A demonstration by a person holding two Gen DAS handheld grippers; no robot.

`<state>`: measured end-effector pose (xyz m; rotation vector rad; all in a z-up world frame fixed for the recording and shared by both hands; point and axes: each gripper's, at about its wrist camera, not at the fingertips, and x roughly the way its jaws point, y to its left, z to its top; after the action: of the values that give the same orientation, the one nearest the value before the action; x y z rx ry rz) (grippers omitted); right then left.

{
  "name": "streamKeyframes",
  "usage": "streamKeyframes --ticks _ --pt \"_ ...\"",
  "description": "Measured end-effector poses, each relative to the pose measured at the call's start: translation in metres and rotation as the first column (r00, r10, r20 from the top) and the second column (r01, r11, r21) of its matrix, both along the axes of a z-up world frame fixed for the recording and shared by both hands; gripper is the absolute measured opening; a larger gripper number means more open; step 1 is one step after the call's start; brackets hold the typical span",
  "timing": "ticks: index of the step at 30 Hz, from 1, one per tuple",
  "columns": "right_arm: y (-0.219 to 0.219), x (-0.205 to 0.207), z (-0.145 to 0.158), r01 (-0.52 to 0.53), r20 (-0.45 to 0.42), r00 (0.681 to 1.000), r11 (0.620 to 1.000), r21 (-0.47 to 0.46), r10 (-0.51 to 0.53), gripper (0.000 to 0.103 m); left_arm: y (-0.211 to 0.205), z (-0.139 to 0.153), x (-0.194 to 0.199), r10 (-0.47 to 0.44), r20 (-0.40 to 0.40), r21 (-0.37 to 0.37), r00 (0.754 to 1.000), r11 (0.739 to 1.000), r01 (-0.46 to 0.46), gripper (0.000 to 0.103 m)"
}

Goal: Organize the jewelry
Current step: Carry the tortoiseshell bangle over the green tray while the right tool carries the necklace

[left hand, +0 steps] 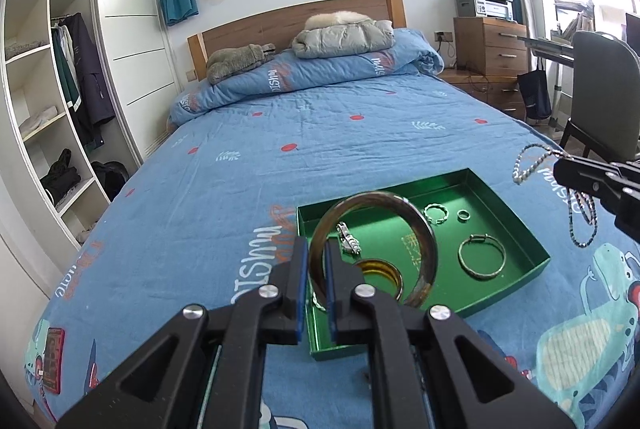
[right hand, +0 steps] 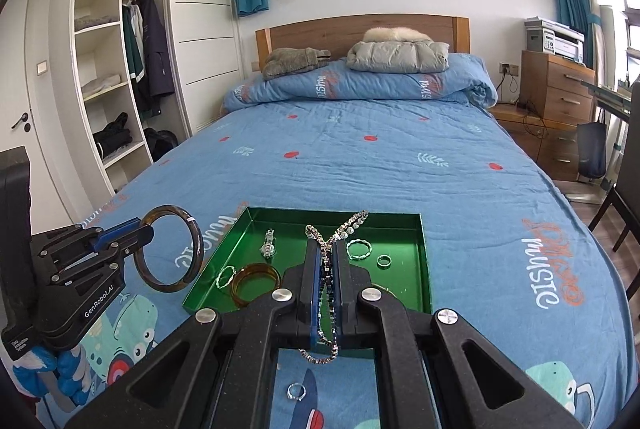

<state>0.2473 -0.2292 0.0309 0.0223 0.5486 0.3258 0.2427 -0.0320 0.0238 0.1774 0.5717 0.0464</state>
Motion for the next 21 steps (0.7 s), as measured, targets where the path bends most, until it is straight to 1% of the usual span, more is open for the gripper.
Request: streamKeyframes --ticks 4,11,15,21 --pt "0.004 0.028 -0.009 -0.001 -0.015 1.000 1.000 -0.003 0.001 0.005 -0.009 -0.008 0.031 -0.007 -0.013 0.011 1.000 1.000 0.007 0.007" --pt "0.002 0.072 -0.037 0.009 -0.070 0.997 1.000 0.003 -0.009 0.005 -0.030 -0.035 0.075 -0.028 -0.065 0.007 0.997 1.000 0.029 0.008" --pt "0.001 0.094 -0.054 0.019 -0.110 0.994 1.000 -0.002 -0.019 0.005 -0.041 -0.049 0.092 -0.035 -0.090 0.022 0.995 0.999 0.037 0.008" --pt "-0.004 0.119 -0.077 0.031 -0.164 0.986 0.999 -0.033 -0.036 0.005 -0.054 -0.071 0.109 -0.048 -0.144 0.011 0.988 0.999 0.050 0.008"
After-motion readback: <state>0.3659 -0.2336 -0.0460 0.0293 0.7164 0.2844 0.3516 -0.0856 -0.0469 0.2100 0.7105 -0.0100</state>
